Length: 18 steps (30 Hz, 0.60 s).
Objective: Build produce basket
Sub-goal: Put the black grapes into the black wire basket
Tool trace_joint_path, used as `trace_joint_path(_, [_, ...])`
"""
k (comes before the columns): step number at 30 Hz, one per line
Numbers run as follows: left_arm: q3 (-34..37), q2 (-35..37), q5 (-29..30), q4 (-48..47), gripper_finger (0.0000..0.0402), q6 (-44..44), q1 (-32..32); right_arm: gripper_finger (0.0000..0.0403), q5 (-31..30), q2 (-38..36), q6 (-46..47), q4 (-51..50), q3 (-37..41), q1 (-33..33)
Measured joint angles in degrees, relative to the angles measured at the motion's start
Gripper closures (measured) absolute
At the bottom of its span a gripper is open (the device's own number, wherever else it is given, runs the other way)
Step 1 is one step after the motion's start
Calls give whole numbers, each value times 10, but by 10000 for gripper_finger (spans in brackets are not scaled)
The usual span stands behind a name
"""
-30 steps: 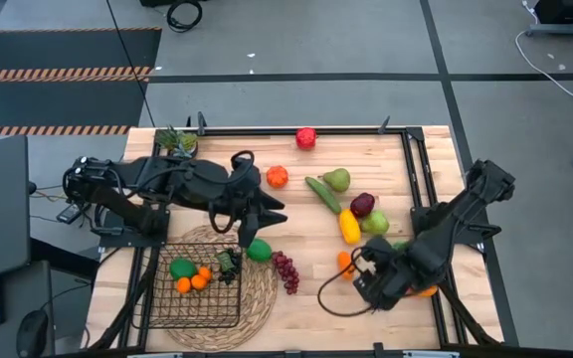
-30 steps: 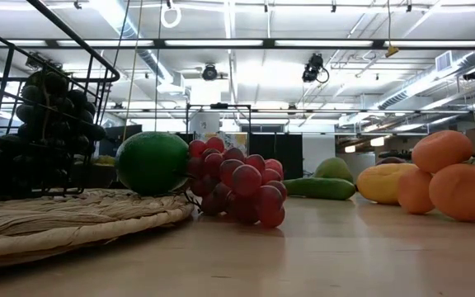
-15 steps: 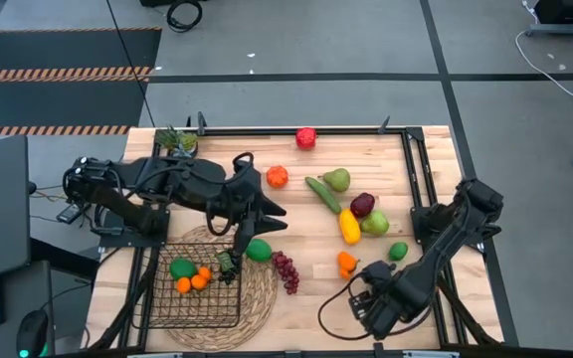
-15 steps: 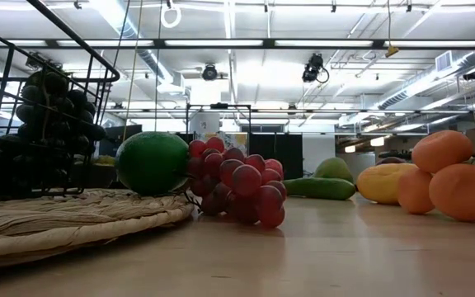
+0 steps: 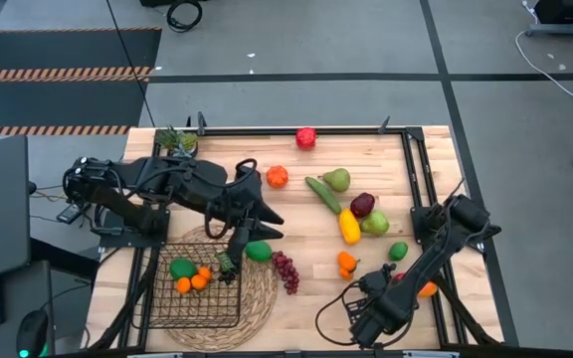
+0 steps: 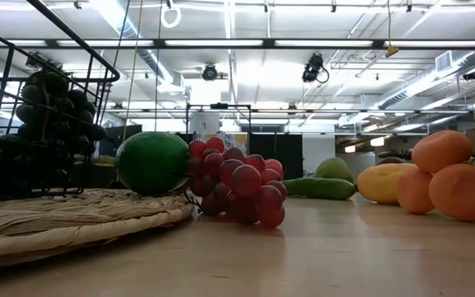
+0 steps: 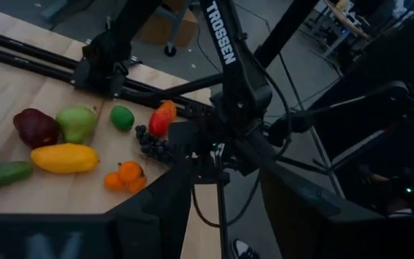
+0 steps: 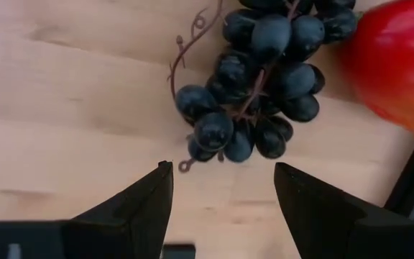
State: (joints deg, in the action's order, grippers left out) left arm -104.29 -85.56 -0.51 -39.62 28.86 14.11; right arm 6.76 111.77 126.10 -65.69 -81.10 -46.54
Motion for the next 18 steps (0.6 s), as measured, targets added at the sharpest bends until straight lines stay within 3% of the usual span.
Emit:
trace_joint_path(5, [0,0,-1,0,230,-2,0,157,-5,16,-1,14,10,5])
trace_joint_path(9, [0,0,-1,-1,230,-1,-1,165,2,13,-6,85,61,6])
trace_joint_path(13, [0,0,0,-1,230,3,-1,183,26,5,-20,135,100,6])
trace_joint_path(18, [0,0,3,-1,230,5,-1,219,17,-9,-54,123,106,9])
